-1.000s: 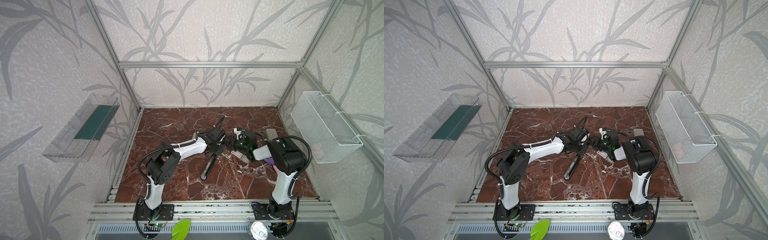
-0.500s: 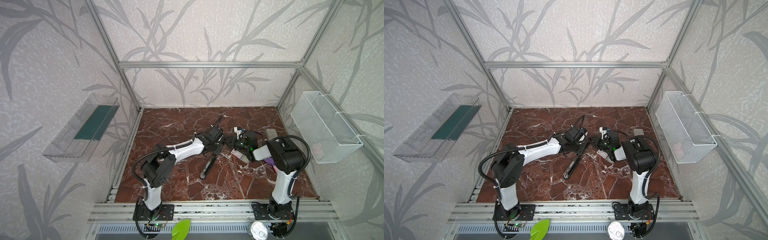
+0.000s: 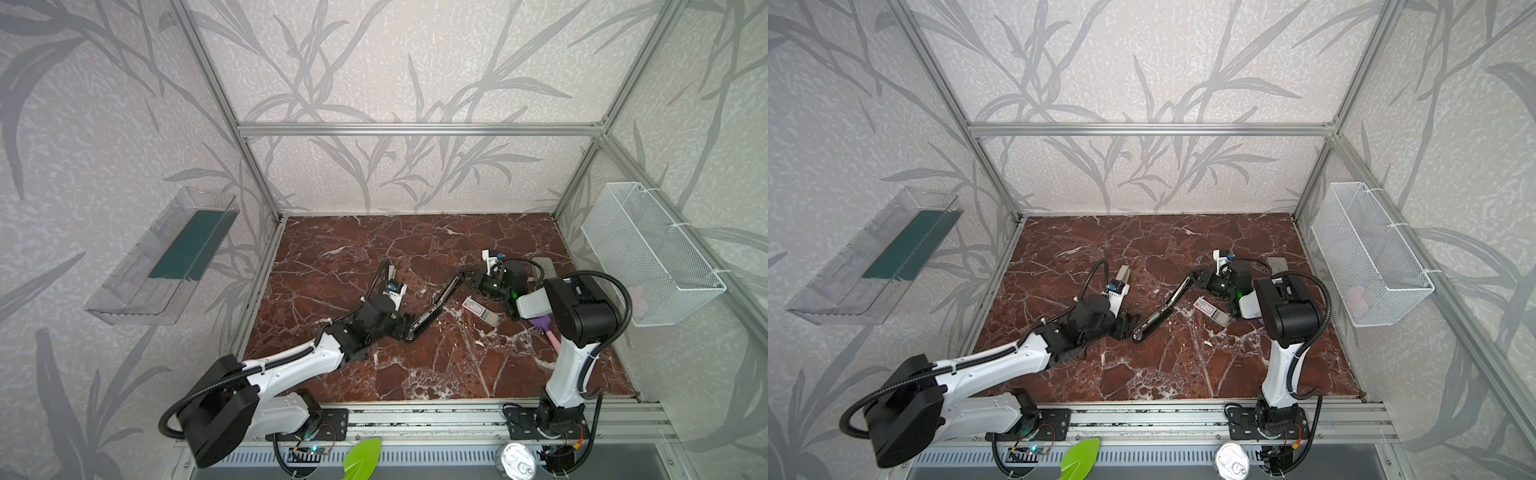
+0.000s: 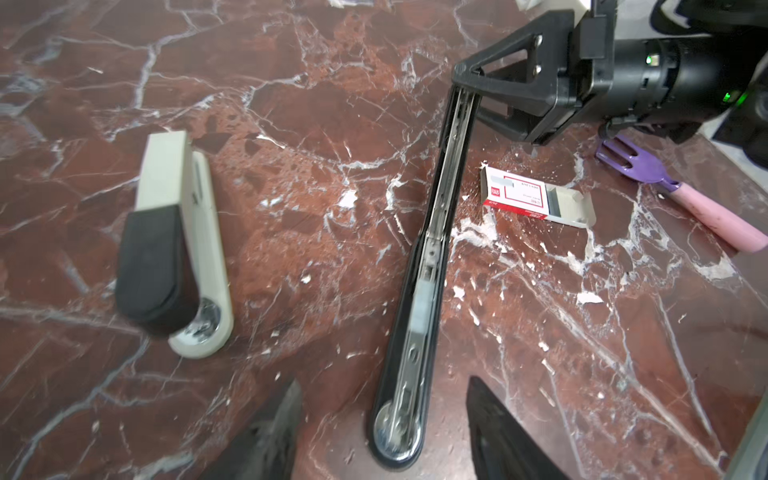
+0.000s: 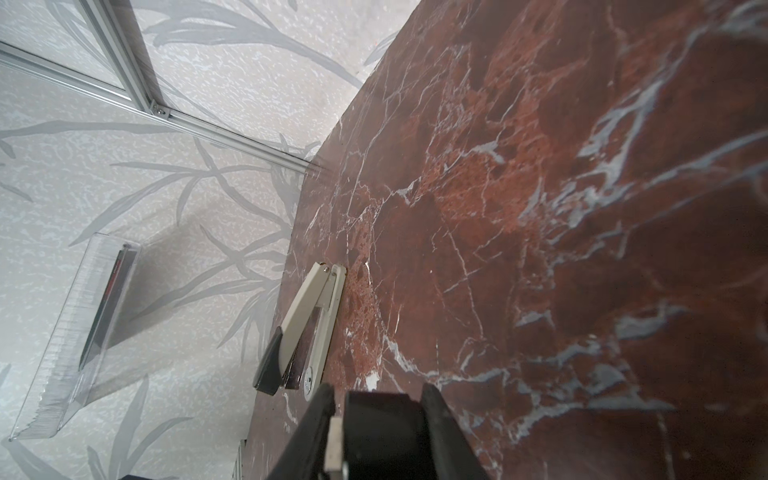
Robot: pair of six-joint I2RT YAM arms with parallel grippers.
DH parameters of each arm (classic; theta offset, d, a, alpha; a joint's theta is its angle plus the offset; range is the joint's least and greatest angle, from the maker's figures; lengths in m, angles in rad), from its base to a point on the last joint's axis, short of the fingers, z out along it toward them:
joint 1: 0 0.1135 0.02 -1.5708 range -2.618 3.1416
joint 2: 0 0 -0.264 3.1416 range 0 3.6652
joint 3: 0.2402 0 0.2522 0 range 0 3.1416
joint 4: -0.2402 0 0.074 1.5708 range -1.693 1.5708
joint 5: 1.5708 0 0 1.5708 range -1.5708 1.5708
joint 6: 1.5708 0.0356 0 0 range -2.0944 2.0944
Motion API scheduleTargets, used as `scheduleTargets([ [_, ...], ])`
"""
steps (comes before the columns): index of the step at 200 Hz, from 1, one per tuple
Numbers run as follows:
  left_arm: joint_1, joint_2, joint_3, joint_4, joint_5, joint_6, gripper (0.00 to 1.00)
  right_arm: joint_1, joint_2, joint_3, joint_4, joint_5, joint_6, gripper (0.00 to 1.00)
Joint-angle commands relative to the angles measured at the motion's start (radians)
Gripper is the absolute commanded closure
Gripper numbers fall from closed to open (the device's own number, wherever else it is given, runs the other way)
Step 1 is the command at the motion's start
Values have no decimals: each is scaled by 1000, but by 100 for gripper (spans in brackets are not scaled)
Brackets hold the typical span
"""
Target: Load the staples into the stapler
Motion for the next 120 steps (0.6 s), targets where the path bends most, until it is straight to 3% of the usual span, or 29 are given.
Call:
scheduleTargets([
  [1, 1, -51, -74, 176, 0, -15, 35, 1, -53, 35, -7, -21, -39, 71],
  [16, -1, -44, -148, 304, 60, -3, 36, 1, -54, 35, -7, -25, -40, 71],
  [32, 0, -16, -214, 434, 46, -34, 37, 1, -56, 32, -10, -27, -42, 71],
  [45, 1, 25, -223, 466, 43, -17, 39, 1, -63, 29, -16, -26, -49, 71],
  [76, 1, 140, -227, 559, 159, 4, 43, 1, -72, 35, -33, -32, -63, 71],
  [120, 0, 297, -293, 822, 210, -9, 46, 1, -83, 52, -60, -34, -78, 71],
])
